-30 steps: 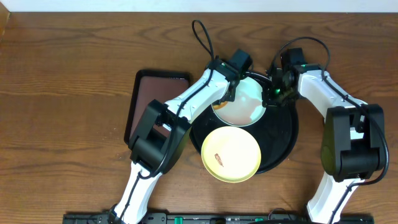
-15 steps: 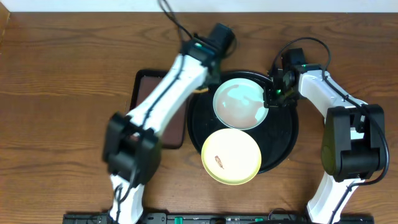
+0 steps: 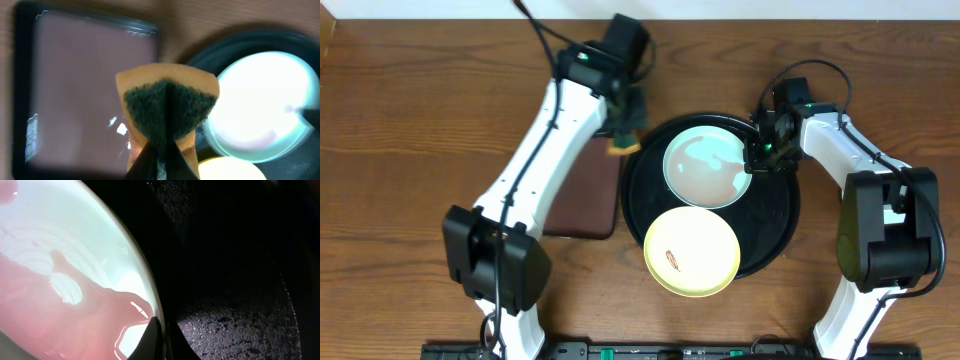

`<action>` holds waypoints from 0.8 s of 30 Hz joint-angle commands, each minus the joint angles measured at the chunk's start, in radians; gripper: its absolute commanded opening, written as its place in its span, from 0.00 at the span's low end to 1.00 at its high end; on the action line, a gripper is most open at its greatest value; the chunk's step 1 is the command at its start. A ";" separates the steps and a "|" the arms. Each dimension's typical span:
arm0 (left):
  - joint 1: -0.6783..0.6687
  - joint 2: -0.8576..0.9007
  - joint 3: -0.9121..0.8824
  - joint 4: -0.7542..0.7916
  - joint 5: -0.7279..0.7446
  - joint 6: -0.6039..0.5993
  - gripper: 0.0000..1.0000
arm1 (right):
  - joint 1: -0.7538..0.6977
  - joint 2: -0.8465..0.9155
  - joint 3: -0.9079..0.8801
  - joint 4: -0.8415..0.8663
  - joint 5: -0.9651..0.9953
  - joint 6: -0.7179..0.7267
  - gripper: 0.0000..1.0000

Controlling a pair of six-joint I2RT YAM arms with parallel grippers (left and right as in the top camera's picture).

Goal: Clean dirty plates on tray and stack at the side
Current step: 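Return the sponge to the brown tray and raise the left arm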

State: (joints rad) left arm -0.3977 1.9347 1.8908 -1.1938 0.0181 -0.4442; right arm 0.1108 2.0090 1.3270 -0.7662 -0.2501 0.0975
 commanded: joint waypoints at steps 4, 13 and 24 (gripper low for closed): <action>0.130 0.003 -0.122 -0.048 -0.082 0.026 0.07 | -0.012 0.013 -0.008 0.002 0.040 -0.017 0.01; 0.159 0.003 -0.417 0.171 -0.083 0.026 0.07 | -0.012 0.013 -0.008 0.003 0.040 -0.017 0.01; 0.235 -0.179 -0.411 0.140 -0.039 0.026 0.57 | -0.012 0.013 -0.008 0.007 0.039 -0.017 0.01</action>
State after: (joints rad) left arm -0.1932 1.8889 1.4662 -1.0332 -0.0429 -0.4168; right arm 0.1108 2.0090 1.3266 -0.7620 -0.2459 0.0975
